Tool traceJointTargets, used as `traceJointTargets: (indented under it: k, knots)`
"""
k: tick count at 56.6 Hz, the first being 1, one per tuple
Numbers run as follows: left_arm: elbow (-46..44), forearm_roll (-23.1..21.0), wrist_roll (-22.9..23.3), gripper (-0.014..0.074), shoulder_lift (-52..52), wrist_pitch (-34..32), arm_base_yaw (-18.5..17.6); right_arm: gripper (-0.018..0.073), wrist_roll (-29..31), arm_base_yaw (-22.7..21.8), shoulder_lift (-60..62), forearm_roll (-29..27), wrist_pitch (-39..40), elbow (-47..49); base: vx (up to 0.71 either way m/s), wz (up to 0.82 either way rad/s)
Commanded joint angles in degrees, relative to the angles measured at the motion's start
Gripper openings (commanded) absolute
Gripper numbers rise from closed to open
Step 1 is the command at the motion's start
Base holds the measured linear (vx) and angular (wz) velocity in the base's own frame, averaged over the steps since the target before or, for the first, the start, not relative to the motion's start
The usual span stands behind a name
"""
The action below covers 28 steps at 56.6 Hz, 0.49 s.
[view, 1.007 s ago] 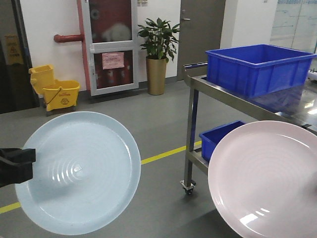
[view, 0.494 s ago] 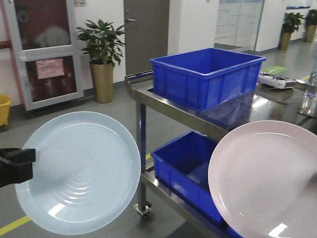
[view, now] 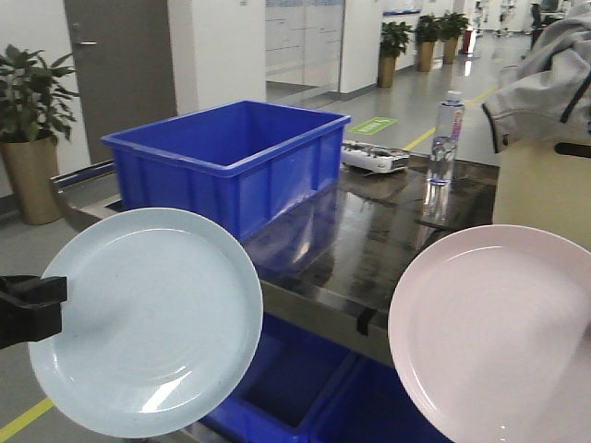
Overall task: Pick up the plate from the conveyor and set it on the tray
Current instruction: 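Hold both plates raised while the base drives to the steel table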
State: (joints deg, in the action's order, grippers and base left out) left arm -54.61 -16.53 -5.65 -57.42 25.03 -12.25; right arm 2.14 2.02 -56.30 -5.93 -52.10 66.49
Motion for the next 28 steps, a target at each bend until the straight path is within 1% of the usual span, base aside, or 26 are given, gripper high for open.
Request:
traceJointTargets:
  k: [1,28]
  knots:
    - [-1.8,-0.9,0.1,-0.0006,1.1,-4.6,-0.3,-0.0012,0.4,-0.1,0.6,-0.3,4.3,1.6,0.36,-0.54]
    - [-1.8,-0.9,0.1,-0.0006,1.1,-4.6,-0.3,-0.0012,0.4,-0.1,0.6,-0.3,4.3,1.6,0.33,-0.56]
